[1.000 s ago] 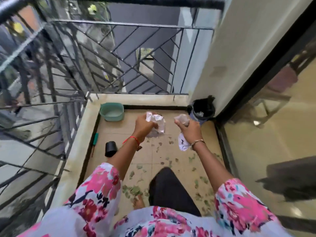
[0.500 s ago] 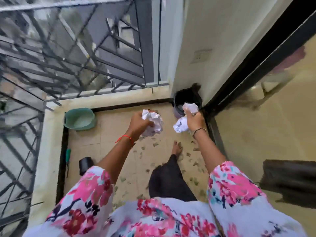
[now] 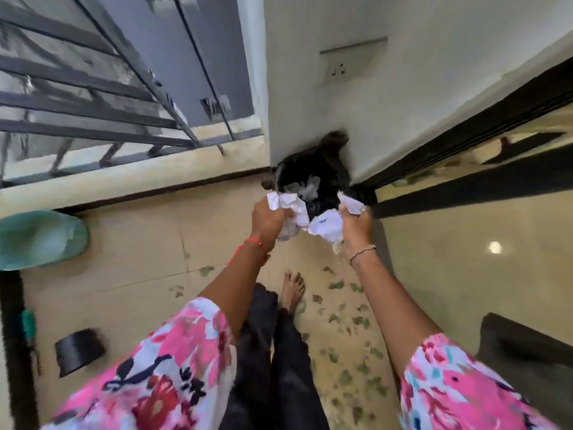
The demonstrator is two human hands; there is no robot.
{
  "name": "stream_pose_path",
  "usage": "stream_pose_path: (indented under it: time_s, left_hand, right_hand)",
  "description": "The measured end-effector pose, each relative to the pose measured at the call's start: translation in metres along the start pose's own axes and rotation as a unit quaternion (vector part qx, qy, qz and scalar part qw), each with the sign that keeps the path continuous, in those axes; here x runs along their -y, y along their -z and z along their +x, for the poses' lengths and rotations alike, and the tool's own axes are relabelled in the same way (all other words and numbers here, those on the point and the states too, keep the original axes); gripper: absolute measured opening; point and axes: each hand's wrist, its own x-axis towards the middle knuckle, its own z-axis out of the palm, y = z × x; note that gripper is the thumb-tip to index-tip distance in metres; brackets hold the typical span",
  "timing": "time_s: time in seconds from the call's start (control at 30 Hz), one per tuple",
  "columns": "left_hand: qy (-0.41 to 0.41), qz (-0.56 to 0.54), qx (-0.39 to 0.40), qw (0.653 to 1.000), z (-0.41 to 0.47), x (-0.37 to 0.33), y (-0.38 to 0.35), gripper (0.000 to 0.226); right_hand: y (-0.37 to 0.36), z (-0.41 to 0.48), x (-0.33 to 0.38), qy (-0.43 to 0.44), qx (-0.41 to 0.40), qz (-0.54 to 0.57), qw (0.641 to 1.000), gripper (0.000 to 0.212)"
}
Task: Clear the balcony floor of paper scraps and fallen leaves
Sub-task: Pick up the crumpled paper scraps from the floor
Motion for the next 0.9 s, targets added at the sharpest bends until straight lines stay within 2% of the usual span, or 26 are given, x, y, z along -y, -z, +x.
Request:
stream_pose_path:
  time_s: [0.13,0.2,0.27,0.33,0.37,0.47,0.57,0.7,0.8,0.9]
  left_hand:
    - [0.028,-0.023,0.006,0.999,0.072,0.01,-0.03,0.029]
    - [0.098,-0.105,0.048,0.988,0.093,0.005,-0.041,0.014]
    - [0.153,-0.203,0.106,0.961,0.103,-0.002,-0.048,0.02]
    - [0.151,-0.235,0.138,0.95,0.107,-0.007,-0.052,0.023]
    - [0.144,-0.227,0.148,0.952,0.109,-0.007,-0.054,0.025]
    - [0.133,-0.171,0.173,0.961,0.107,-0.009,-0.061,0.027]
    - [0.146,-0.091,0.147,0.974,0.109,-0.009,-0.063,0.024]
    - [0.122,-0.021,0.138,0.983,0.107,-0.008,-0.058,0.037]
    - [0.09,0.039,0.152,0.984,0.094,-0.011,-0.048,0.022]
    - [0.043,0.127,0.16,0.978,0.074,-0.02,-0.03,0.011]
  right_hand:
    - [-0.029,0.062,-0.004,0.006,-0.021,0.031,0.999,0.036]
    - [-0.045,0.084,-0.004,-0.013,0.026,0.045,0.999,0.047]
    - [-0.052,0.102,-0.005,-0.035,0.066,0.019,0.997,0.057]
    - [-0.055,0.109,-0.003,-0.055,0.092,0.045,0.993,0.033]
    - [-0.055,0.109,0.001,-0.058,0.097,0.064,0.992,0.022]
    - [-0.052,0.11,0.009,-0.072,0.073,0.064,0.993,0.038]
    - [-0.048,0.114,0.005,-0.105,0.059,0.053,0.991,0.035]
    - [-0.045,0.104,0.005,-0.119,0.043,0.06,0.99,0.03]
    - [-0.04,0.09,0.004,-0.119,0.039,0.027,0.992,0.03]
    - [-0.029,0.064,0.006,-0.104,0.062,-0.06,0.991,0.026]
